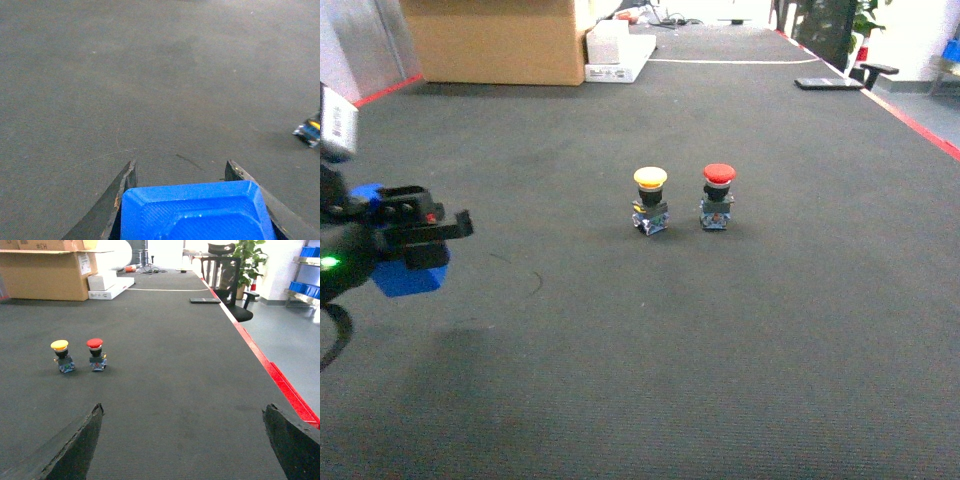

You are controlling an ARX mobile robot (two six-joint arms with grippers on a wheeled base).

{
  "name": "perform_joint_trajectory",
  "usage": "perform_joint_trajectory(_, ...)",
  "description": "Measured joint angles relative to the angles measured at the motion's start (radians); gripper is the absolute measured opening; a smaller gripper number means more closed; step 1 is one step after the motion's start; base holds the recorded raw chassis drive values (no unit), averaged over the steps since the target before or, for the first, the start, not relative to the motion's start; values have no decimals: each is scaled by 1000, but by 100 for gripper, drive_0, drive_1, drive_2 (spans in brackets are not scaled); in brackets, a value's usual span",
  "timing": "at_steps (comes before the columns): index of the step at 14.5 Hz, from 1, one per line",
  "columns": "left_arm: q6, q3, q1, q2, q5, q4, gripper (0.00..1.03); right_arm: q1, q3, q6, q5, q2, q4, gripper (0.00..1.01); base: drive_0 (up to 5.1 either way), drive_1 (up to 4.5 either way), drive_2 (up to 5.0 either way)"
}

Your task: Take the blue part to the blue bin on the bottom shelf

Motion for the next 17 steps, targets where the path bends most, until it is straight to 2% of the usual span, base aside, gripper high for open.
perform_joint_trajectory(1,-4,-105,-18,-159,0,-49,44,0,0,0,0,0,1,98,0,0,0)
perform_joint_trajectory(2,-7,-221,-29,-382,7,-175,44,0,0,0,0,0,0,98,0,0,0)
perform_joint_trajectory(3,-6,-280,-28,-570,9,-302,44,0,0,0,0,0,0,98,0,0,0)
perform_joint_trajectory(5,-3,-311,-27,-966,-26,-562,44,0,0,0,0,0,0,98,0,0,0)
perform_joint_trajectory(7,1,-330,-69,-1301,-63,-811,44,0,0,0,0,0,0,98,0,0,0)
perform_joint_trajectory(9,-8,-338,-114,-1535,-113,-1028,44,0,0,0,0,0,0,98,0,0,0)
perform_joint_trajectory(10,-10,-338,-127,-1617,-114,-1113,44,0,0,0,0,0,0,98,0,0,0)
perform_joint_trajectory(11,-6,-349,-115,-1652,-108,-1158,44,0,0,0,0,0,0,98,0,0,0)
perform_joint_trajectory(17,-3,-358,-111,-1644,-109,-1159,44,0,0,0,0,0,1,98,0,0,0)
